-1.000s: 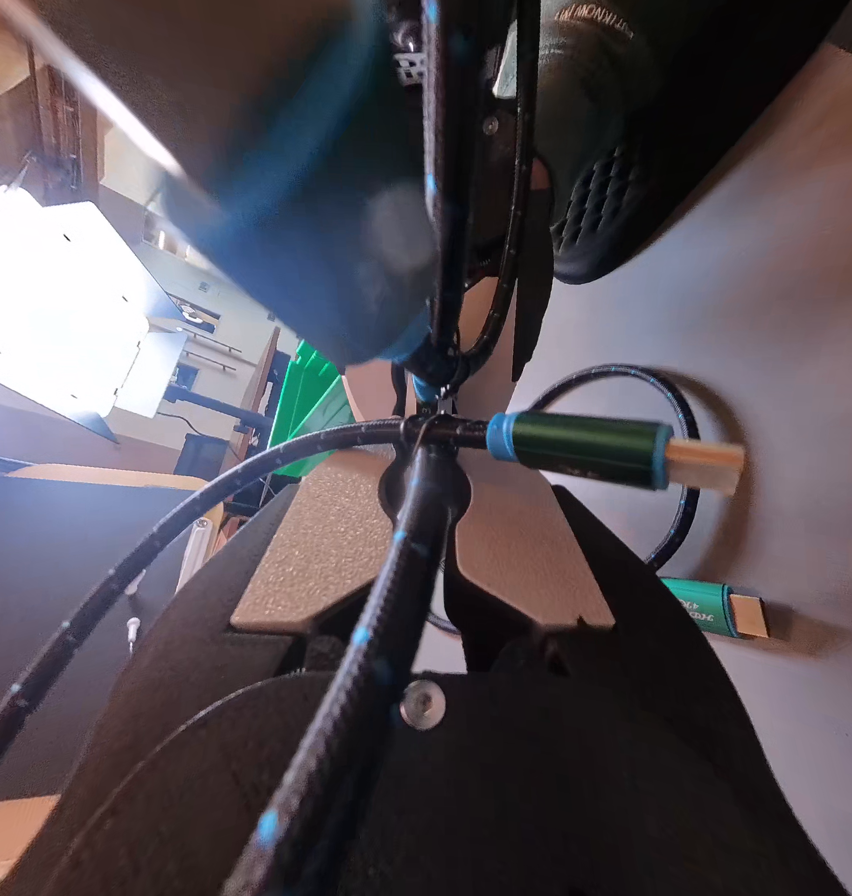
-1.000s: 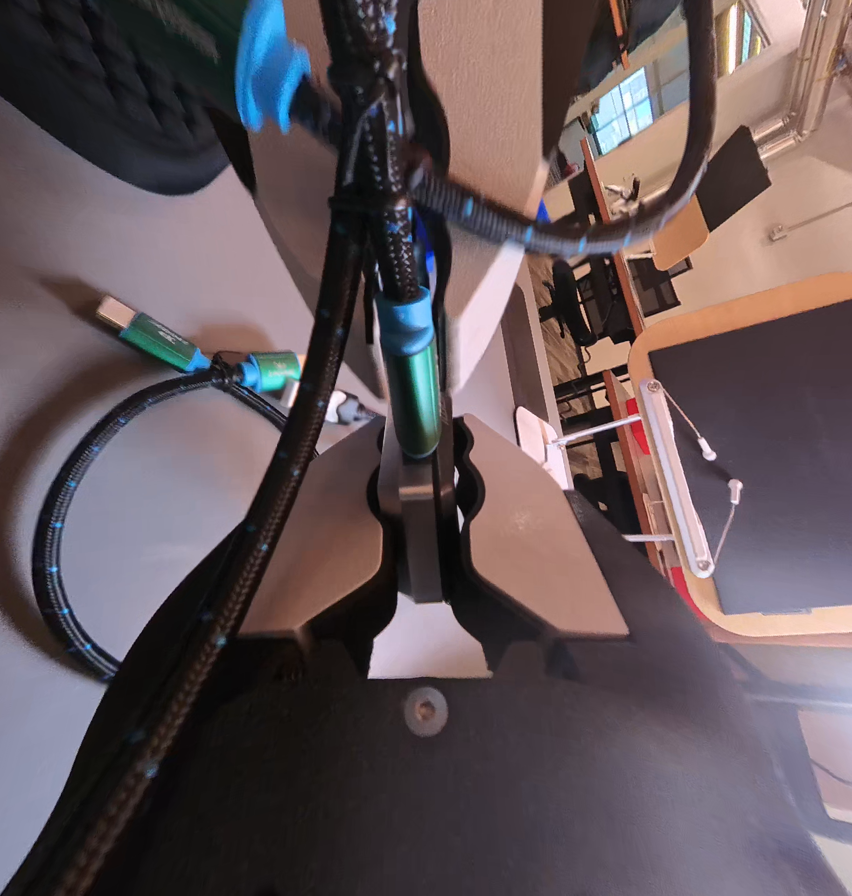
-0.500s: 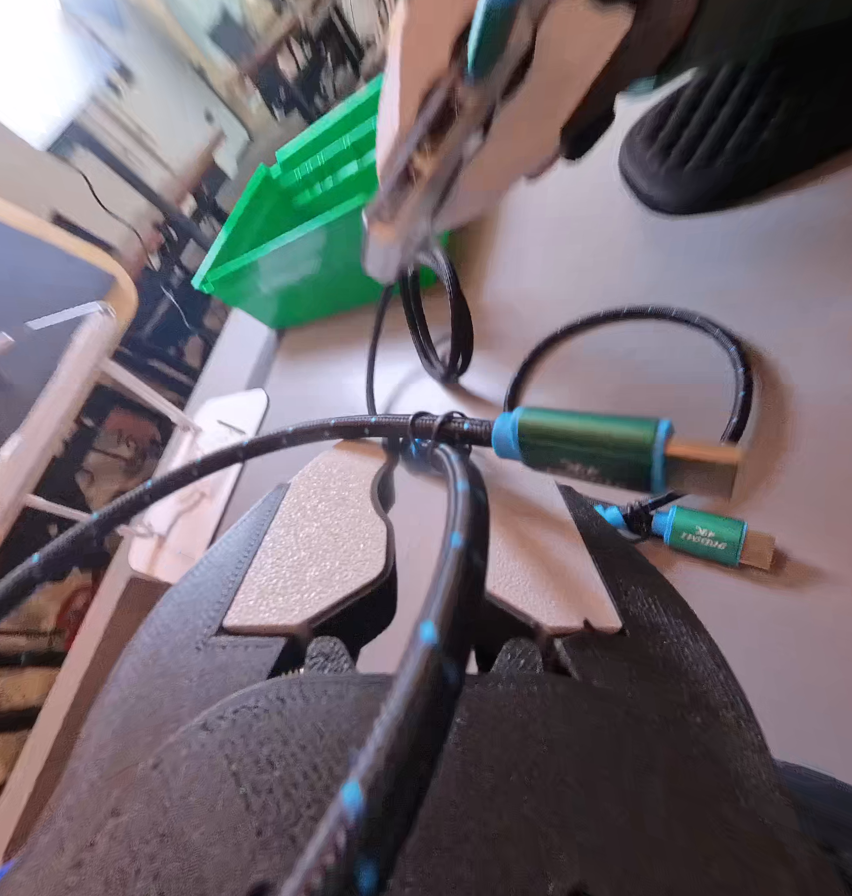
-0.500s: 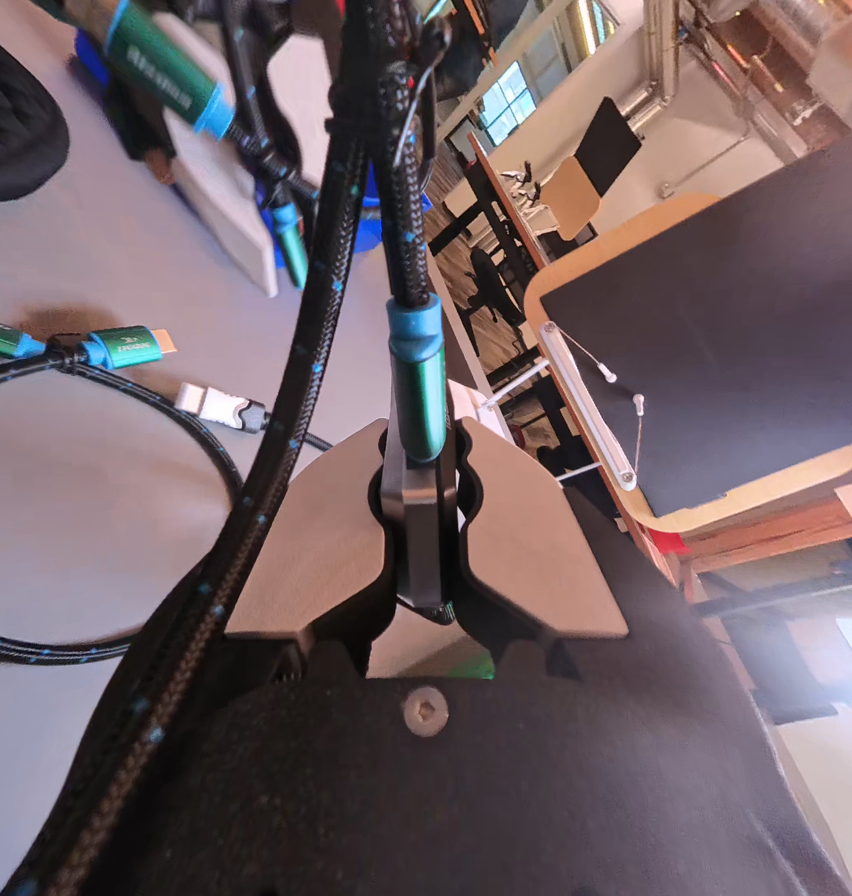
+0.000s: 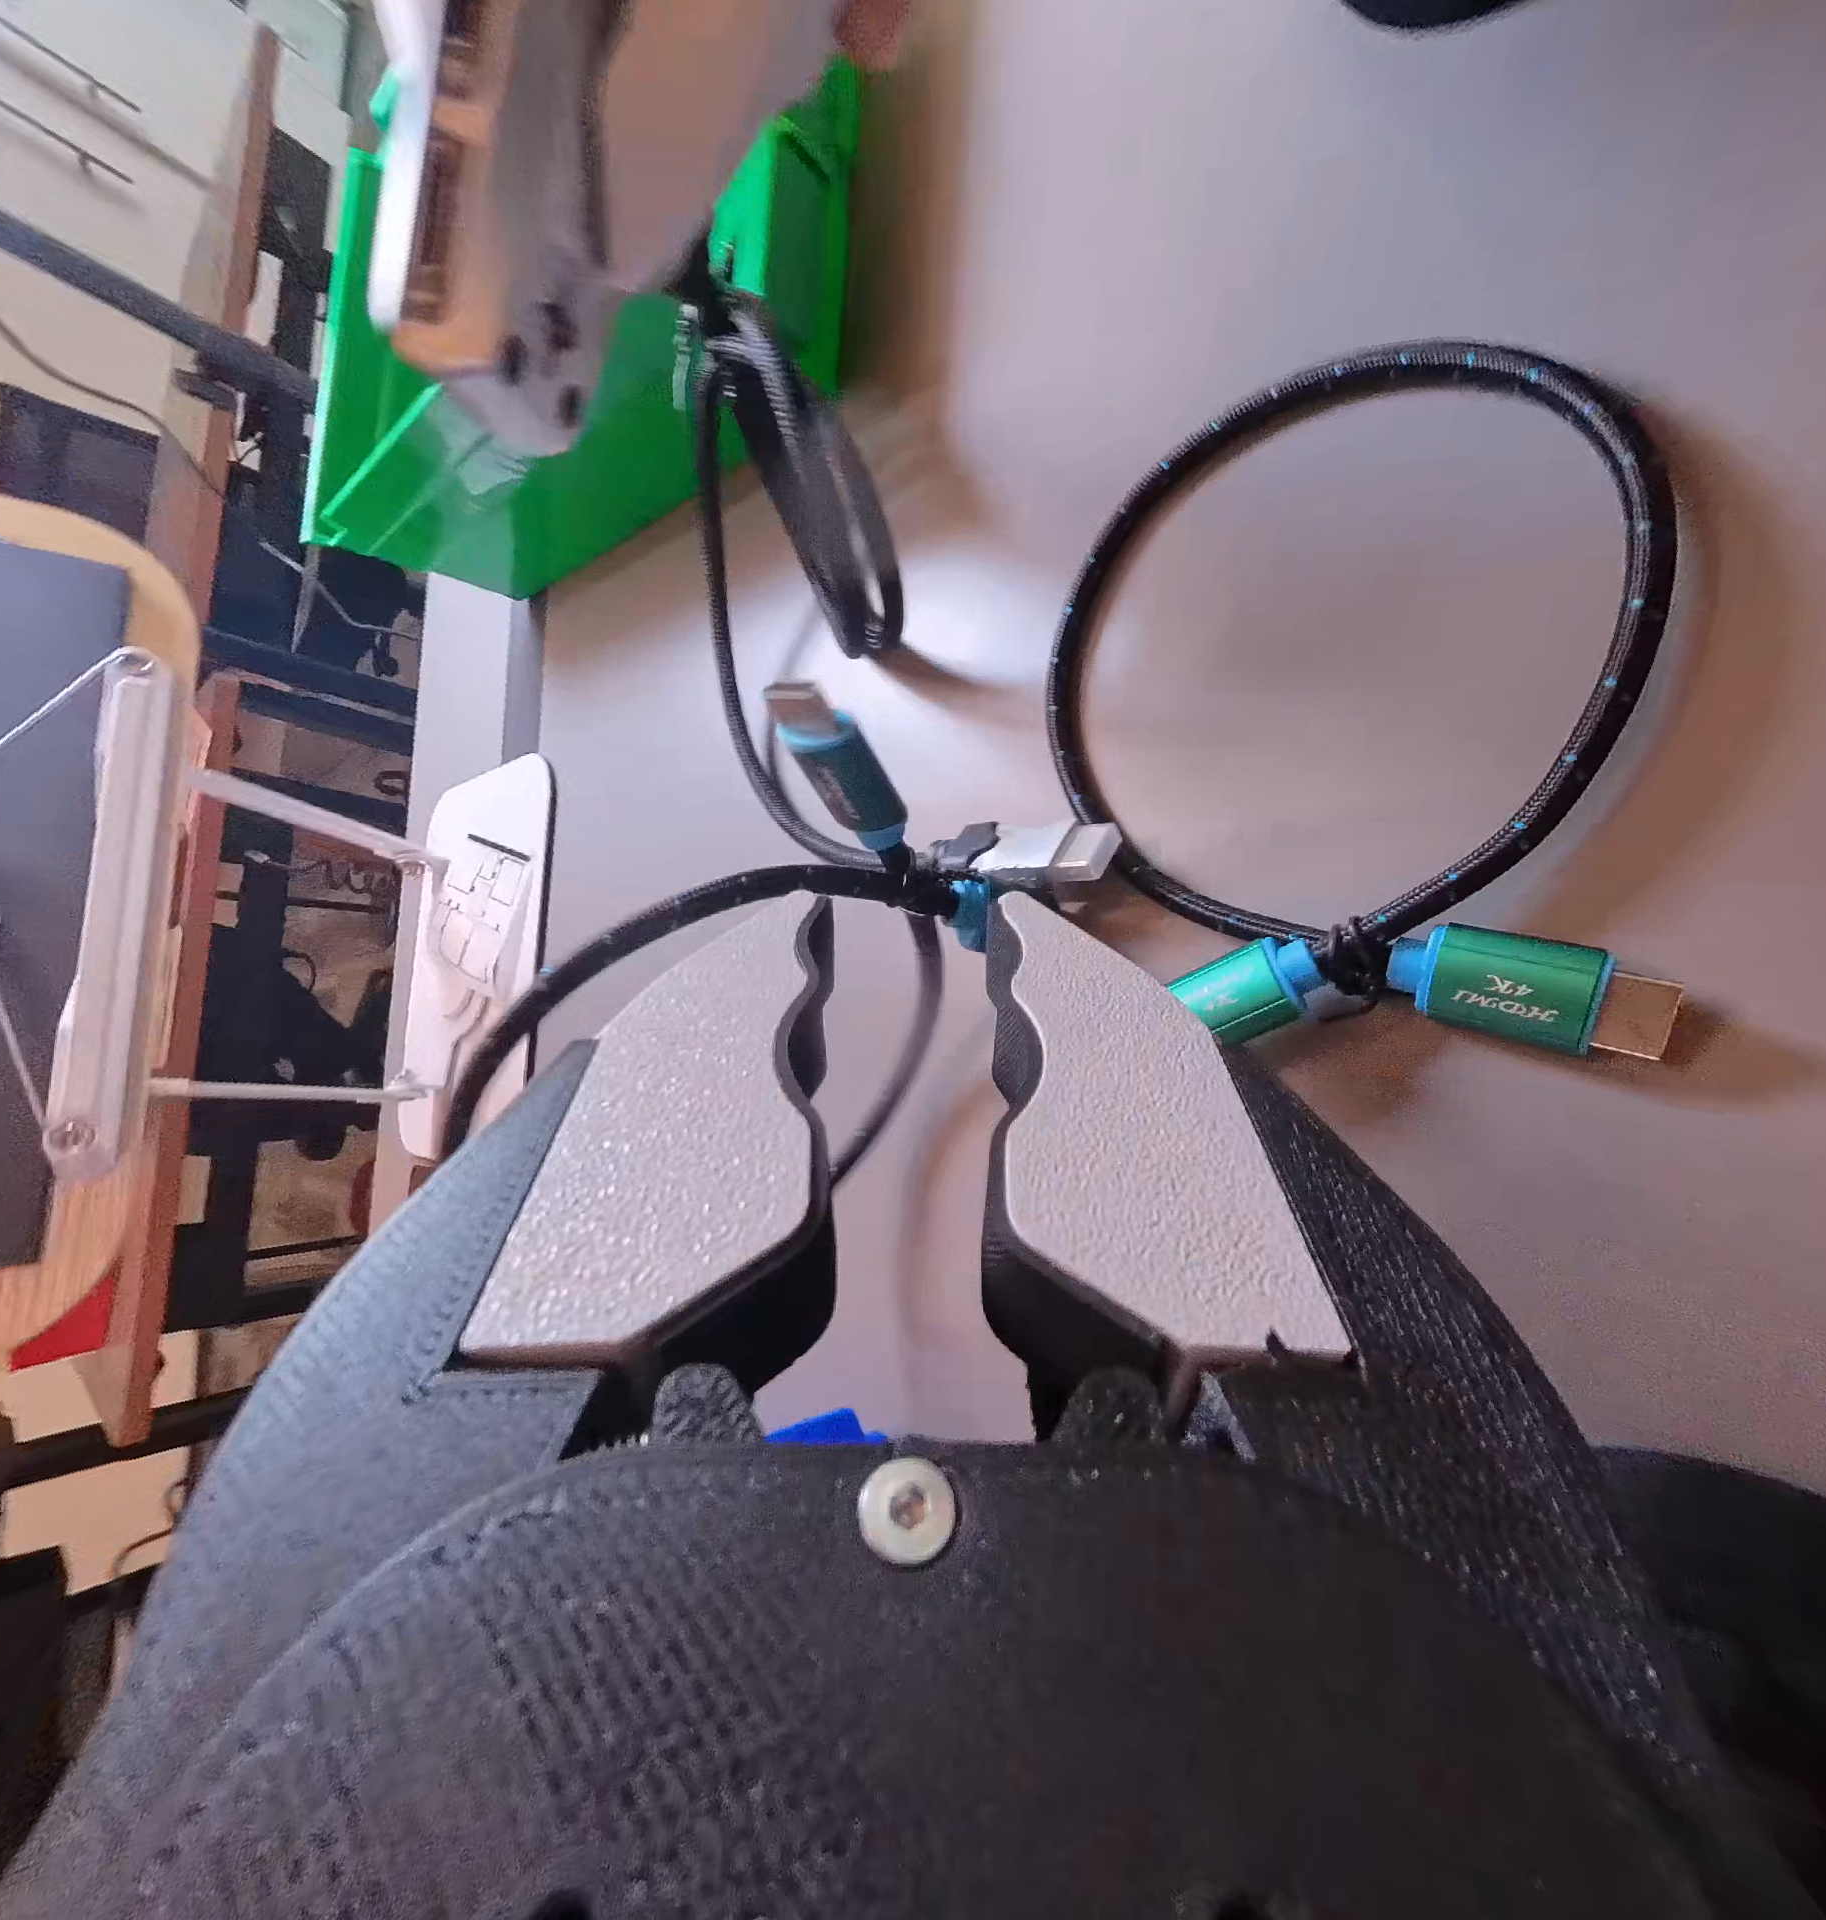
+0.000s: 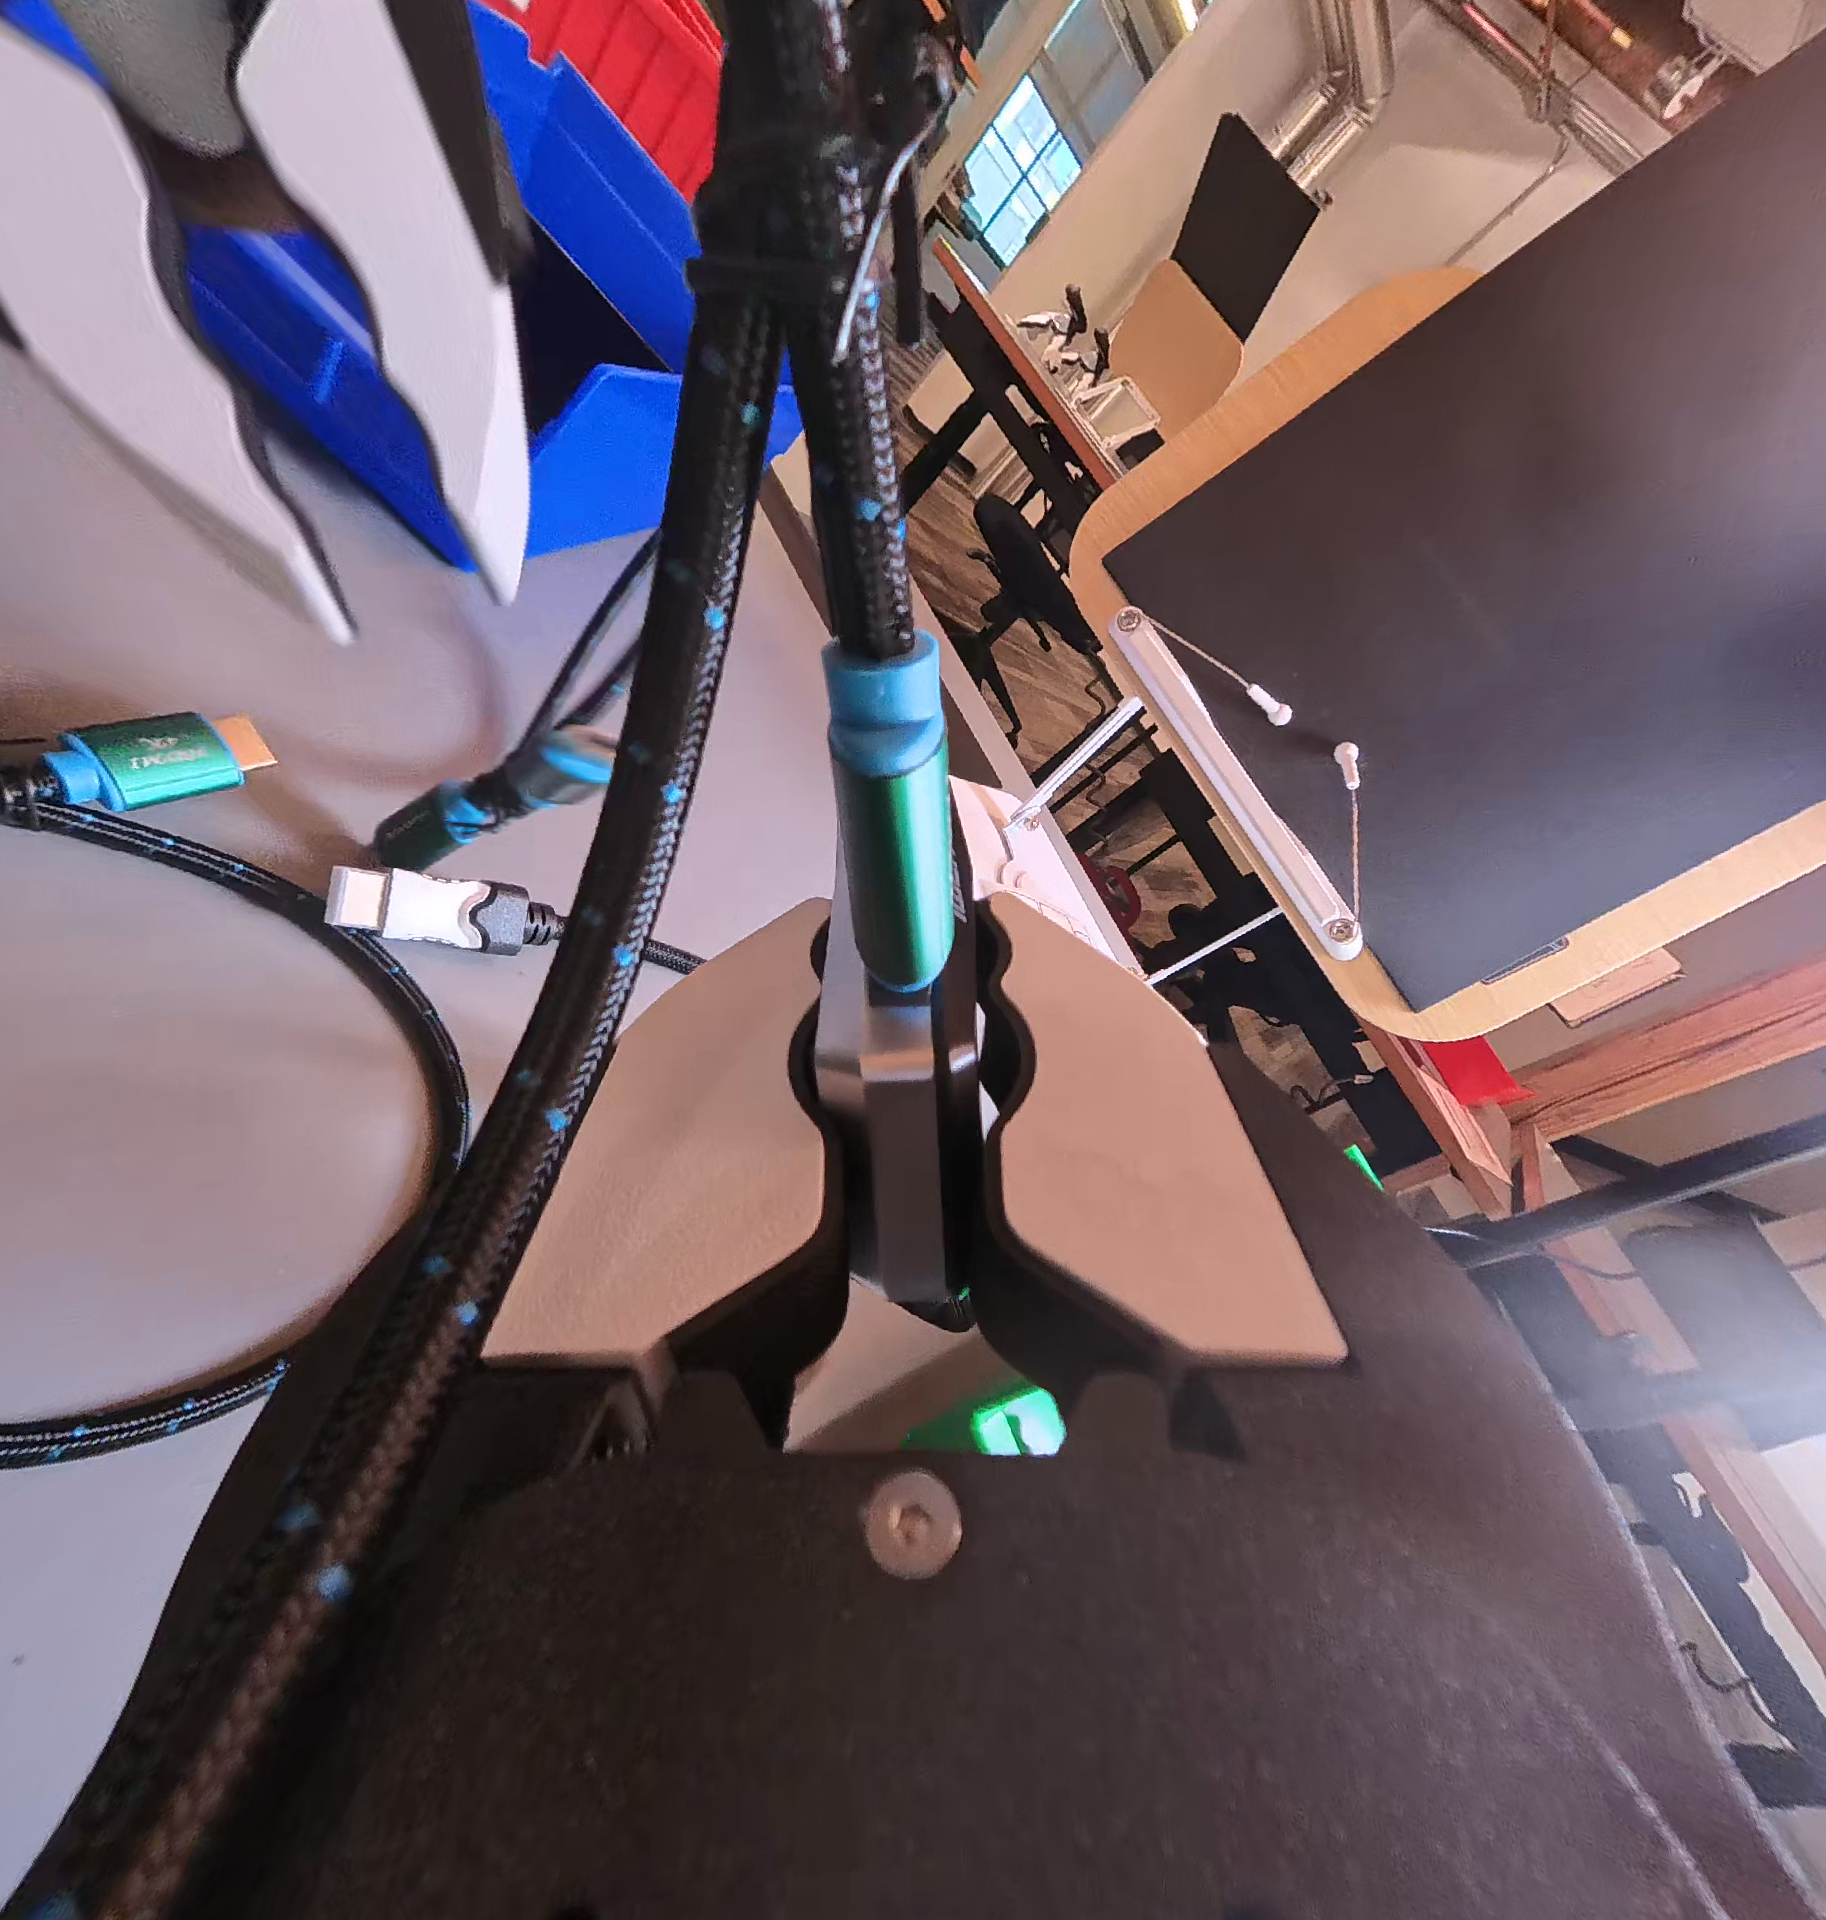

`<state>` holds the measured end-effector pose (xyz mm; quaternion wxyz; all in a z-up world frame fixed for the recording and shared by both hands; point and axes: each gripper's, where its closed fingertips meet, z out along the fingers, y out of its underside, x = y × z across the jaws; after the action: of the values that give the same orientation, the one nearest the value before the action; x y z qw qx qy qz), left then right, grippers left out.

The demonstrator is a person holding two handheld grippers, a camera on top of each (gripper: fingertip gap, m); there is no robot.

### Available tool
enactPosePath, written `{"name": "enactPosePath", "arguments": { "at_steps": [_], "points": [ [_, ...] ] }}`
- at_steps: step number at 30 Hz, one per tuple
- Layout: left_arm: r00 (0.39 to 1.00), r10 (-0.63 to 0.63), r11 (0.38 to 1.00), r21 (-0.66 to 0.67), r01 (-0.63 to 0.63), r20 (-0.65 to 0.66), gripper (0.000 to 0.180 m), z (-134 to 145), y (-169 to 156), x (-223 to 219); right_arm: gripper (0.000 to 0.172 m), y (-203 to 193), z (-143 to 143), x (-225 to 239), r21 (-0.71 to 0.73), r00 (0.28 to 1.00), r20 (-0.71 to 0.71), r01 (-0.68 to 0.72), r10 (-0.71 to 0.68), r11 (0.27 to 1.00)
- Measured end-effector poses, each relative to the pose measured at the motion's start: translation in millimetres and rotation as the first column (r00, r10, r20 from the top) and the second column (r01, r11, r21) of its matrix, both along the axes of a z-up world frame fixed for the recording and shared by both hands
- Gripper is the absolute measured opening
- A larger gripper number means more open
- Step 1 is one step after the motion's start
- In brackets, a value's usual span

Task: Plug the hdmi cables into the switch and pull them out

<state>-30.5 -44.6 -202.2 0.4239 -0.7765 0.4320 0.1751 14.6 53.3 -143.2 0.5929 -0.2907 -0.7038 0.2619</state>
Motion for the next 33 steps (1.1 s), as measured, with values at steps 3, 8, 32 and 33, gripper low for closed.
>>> {"name": "enactPosePath", "arguments": {
  "at_steps": [3,8,32,33],
  "points": [
    [0.984,-0.017,0.996,0.09,0.001,0.178,0.026,35,-11,-6,0.025,1,-2,-1,0.02,1.0,0.003,0.006,-0.006,1.0],
    [0.926,-0.167,0.946,0.32,0.054,0.338,0.026,89,-18,11,0.026,-5,-10,-5,0.092,1.0,0.02,0.0,-0.001,0.996],
    [0.94,-0.311,0.871,0.354,0.341,-0.14,0.012,43,10,86,0.025,-78,-46,-14,0.271,0.977,0.181,-0.161,0.114,0.949],
    [0.94,-0.316,0.87,0.354,0.342,-0.132,0.012,44,8,85,0.025,-79,-45,-15,0.265,0.976,0.18,-0.168,0.122,0.95]
  ]
}}
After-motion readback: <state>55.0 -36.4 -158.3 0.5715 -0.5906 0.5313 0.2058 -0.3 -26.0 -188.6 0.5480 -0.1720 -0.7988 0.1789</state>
